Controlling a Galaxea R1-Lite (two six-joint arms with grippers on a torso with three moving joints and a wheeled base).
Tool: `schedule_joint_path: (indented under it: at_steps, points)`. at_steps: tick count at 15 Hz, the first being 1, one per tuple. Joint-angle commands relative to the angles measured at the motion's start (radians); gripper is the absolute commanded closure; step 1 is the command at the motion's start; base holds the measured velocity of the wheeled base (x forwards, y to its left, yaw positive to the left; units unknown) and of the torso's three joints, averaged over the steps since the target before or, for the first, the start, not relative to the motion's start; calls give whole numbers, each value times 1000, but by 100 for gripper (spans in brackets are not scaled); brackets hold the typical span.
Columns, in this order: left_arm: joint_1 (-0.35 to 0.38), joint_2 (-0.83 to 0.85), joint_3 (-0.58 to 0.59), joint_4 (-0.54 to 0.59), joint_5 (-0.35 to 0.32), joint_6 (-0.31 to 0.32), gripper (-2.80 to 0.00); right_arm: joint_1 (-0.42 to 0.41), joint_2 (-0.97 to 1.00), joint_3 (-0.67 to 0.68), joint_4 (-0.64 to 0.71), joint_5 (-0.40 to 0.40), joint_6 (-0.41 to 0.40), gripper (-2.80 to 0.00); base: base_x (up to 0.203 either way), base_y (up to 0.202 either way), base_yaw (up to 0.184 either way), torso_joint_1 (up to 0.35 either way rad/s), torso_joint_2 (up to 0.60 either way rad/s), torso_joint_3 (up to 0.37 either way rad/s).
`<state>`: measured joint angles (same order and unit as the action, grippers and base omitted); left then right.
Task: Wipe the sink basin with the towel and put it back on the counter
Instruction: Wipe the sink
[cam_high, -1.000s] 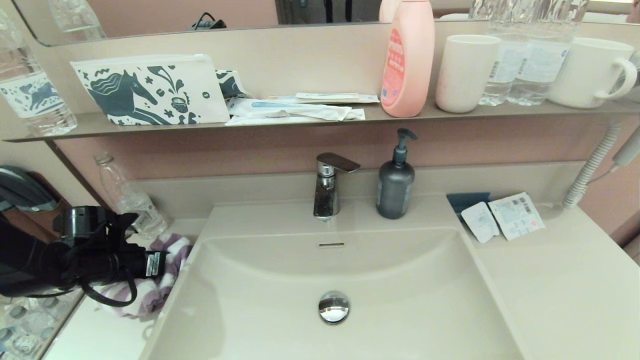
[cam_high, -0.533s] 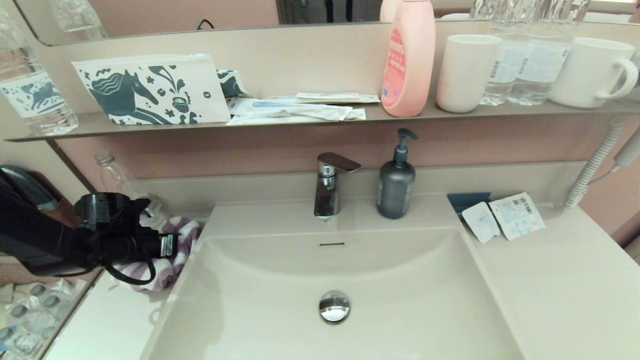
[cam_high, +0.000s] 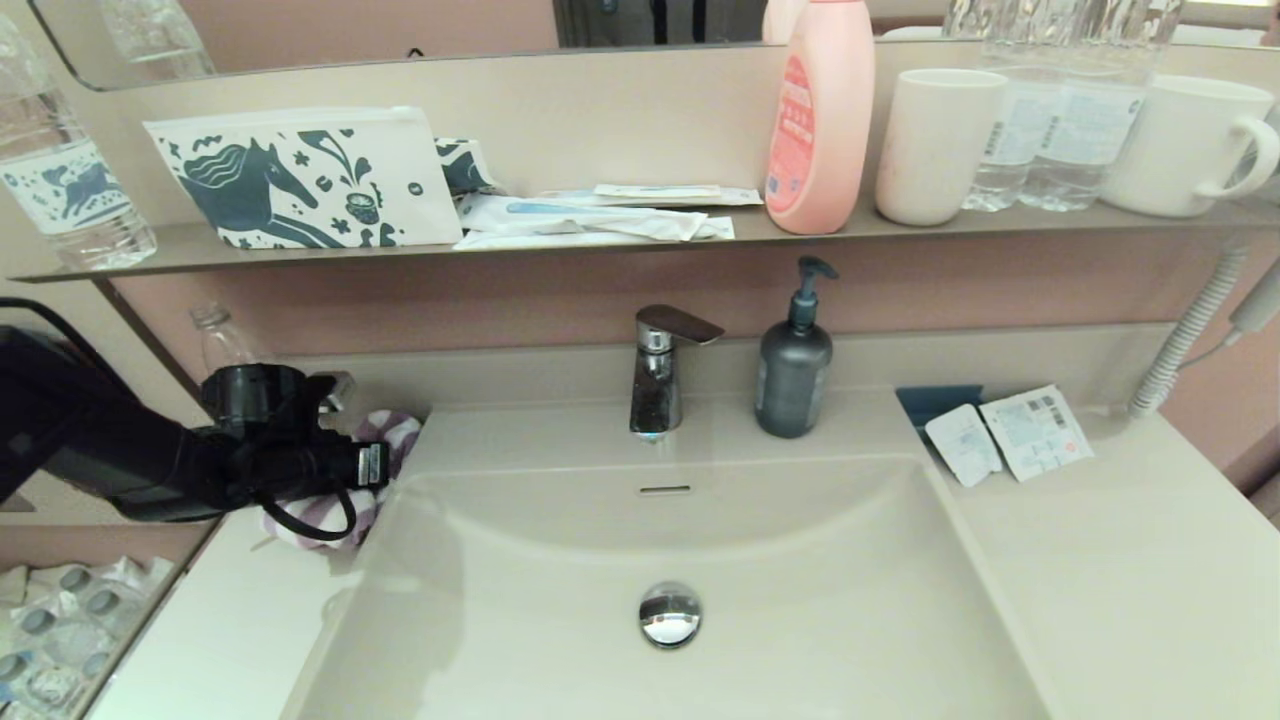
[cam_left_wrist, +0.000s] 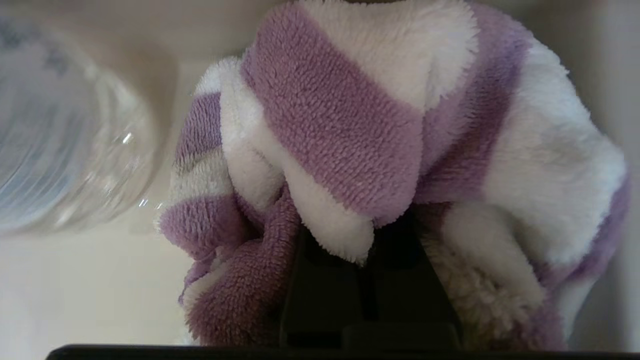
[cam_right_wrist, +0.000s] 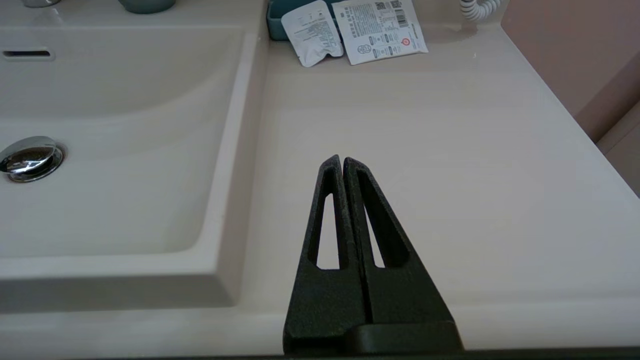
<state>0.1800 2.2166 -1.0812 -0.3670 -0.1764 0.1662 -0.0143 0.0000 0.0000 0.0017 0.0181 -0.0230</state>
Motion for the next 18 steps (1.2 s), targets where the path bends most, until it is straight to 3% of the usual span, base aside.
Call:
schedule_joint_path:
  at_steps: [1,5,10,18]
  points:
    - [-5,34,-29,-1,-6,0,0,-1,0,0,0,0,0,0,0,0,0,0,0,0]
    - [2,51,-80,2,1,1,0,-1,0,0,0,0,0,0,0,0,0,0,0,0]
    - [18,30,-55,4,8,2,0,0,0,0,0,0,0,0,0,0,0,0,0,0]
    - [77,-180,260,11,6,25,0,-1,0,0,0,0,0,0,0,0,0,0,0,0]
